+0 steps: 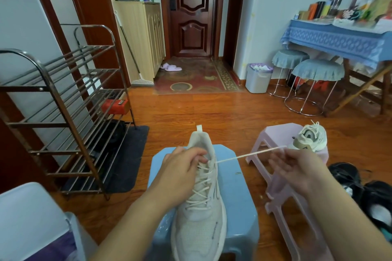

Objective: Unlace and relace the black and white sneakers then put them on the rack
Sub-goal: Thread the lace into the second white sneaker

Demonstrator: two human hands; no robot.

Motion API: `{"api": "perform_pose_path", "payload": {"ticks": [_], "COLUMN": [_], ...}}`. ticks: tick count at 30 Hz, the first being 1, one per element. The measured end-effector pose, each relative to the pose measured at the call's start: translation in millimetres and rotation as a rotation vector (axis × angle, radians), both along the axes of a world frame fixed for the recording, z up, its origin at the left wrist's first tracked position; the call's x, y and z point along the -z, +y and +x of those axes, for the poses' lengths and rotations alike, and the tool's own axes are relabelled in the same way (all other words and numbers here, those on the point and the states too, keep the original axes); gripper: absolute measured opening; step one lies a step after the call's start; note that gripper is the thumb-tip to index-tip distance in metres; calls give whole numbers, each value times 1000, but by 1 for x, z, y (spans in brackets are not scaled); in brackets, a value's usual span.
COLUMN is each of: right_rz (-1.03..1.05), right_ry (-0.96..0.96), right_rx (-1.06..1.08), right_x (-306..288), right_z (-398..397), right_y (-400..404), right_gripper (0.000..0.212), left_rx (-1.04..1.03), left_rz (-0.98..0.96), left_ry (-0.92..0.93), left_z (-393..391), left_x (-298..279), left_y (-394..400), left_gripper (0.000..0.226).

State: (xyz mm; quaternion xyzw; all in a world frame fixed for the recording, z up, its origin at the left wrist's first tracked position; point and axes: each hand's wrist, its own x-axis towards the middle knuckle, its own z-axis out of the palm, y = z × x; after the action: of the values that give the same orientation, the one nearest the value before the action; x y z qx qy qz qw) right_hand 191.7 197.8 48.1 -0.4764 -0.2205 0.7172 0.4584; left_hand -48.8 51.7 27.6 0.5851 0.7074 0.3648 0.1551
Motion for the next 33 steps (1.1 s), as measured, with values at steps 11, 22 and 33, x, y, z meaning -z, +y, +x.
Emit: {"api": "perform_pose_path", "payload": {"ticks": [11,22,33], "right_rz": [814,701,733], "right_ry": [-806,-1341,-878], "right_rx": [-632,-593,-660], "right_x": [19,22,27], "right_z": [-67,-47,-94], "right_y": [-30,-16,-82], "right_gripper": [22,16,49], "left_rx": [0,-55,-264], "left_rz": [-15,63,-69], "left_ry": [-182,-231,-435], "left_z": [-2,0,8], "left_x": [1,2,5], "left_y": [-16,-13,-14], "left_gripper": [68,49,44]}}
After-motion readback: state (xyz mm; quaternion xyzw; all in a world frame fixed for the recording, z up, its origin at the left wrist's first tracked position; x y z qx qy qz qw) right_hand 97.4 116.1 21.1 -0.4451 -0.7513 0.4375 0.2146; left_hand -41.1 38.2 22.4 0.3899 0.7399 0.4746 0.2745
